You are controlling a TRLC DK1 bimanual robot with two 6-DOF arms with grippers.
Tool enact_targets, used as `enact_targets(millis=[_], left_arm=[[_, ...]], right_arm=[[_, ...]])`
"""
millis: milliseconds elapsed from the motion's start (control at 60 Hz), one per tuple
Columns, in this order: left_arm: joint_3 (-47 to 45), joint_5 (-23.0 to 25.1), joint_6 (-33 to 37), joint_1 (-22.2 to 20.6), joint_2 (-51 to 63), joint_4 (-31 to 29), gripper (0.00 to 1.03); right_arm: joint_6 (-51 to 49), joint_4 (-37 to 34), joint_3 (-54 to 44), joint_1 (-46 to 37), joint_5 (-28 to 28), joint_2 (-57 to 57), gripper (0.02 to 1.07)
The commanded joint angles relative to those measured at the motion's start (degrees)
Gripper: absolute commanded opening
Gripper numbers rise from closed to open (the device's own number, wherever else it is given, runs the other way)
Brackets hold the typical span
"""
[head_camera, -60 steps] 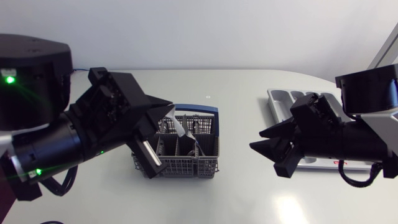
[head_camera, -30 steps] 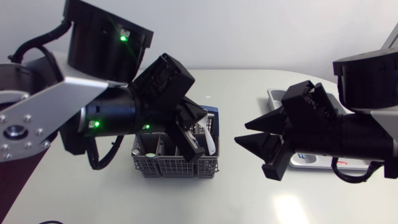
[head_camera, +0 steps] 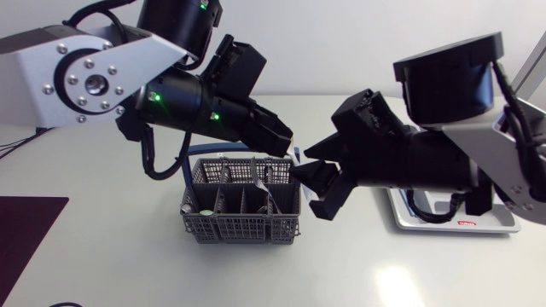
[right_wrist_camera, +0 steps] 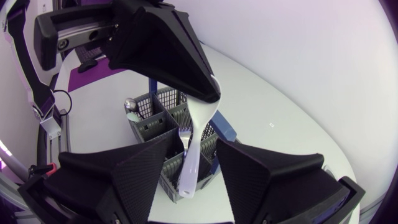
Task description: Unload the cutlery basket into the drawer organizer.
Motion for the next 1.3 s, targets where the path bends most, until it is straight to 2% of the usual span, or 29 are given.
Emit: enact_targets(millis=[0, 100, 200, 383, 500, 633, 733, 883, 1050, 1150, 1283], left_arm=[[1.98, 1.31, -1.86, 0.51, 1.35, -0.63, 0.04], [2.07, 1.92, -2.13, 0.6, 1.44, -0.63, 0.04], [2.15, 2.54, -2.39, 0.77, 1.44, -0.81, 0.04], [2.15, 3.24, -2.39, 1.39, 1.44, -1.25, 0.04], [2.07, 3.86, -2.74, 1.83, 1.35, -1.43, 0.04], [2.15, 3.95, -2.83, 1.83, 1.17, -1.43, 0.05], [2.24, 3.95, -2.83, 1.56, 1.17, -1.43, 0.12], [2.86, 3.95, -2.83, 1.56, 1.26, -1.51, 0.39], [4.97, 4.3, -2.74, 2.09, 1.26, -1.95, 0.6], [6.72, 4.3, -2.83, 2.97, 0.91, -2.22, 0.68], [8.48, 4.3, -2.65, 5.08, -0.59, -2.22, 0.72]], right_arm=[[1.05, 1.12, 1.89, 0.37, 0.82, 1.8, 0.61], [0.96, 1.21, 2.95, 0.02, 1.08, 3.47, 0.6], [0.96, 1.82, 3.3, 0.02, 1.17, 4.44, 0.53], [0.96, 1.91, 3.48, -0.07, 2.22, 5.23, 0.34], [0.78, 1.91, 3.21, -0.16, 2.4, 5.23, 0.17], [0.61, 1.56, 3.12, -0.07, 1.78, 5.31, 0.14], [0.43, 1.3, 3.04, 0.1, 1.61, 5.31, 0.13], [0.34, 0.68, 2.95, -0.07, 0.47, 5.31, 0.13], [-0.45, -0.2, 2.51, 0.19, -0.15, 5.05, 0.13], [-0.89, -0.81, 1.72, 0.1, -0.94, 4.26, 0.13], [-2.03, -1.87, 0.05, -0.77, -2.35, 2.33, 0.13]])
